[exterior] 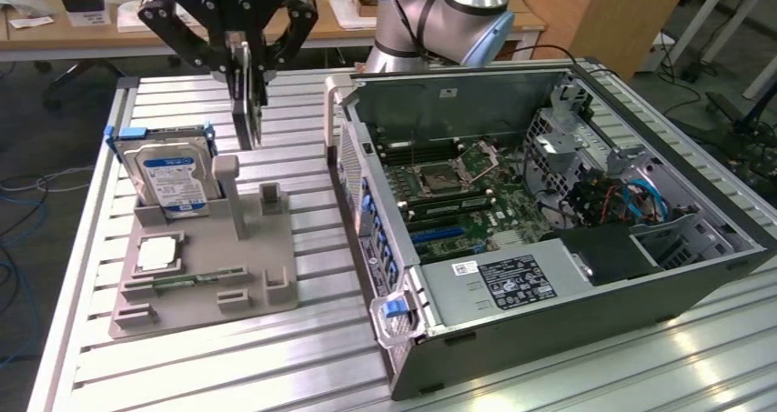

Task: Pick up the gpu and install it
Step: 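Pick up the gpu and move the gpu toward the slot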

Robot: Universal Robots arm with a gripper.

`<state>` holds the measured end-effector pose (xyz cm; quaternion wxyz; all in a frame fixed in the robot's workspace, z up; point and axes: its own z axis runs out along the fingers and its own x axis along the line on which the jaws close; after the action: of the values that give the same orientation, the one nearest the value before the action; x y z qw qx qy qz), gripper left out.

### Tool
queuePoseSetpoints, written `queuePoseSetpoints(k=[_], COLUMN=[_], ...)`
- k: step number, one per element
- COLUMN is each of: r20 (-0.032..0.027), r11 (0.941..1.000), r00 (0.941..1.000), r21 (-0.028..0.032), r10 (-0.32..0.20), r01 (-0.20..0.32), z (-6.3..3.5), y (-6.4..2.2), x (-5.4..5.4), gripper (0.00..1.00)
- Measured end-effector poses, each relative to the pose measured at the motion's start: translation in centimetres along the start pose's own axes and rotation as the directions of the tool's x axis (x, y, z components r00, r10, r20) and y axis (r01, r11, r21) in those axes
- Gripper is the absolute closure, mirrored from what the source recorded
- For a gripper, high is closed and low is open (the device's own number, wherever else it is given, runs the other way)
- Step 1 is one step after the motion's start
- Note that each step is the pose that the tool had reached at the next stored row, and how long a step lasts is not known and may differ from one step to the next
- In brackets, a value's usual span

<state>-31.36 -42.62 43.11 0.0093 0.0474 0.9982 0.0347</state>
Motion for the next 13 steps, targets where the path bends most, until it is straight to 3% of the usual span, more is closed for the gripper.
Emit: queuePoseSetpoints(k=[13], r20=[-0.0006], r11=[1.0000], r00=[1.0000], r21=[-0.0048], r10=[0.000], r01=[0.000], z=[-2.97], y=[0.21], x=[0.0], gripper=[0.72])
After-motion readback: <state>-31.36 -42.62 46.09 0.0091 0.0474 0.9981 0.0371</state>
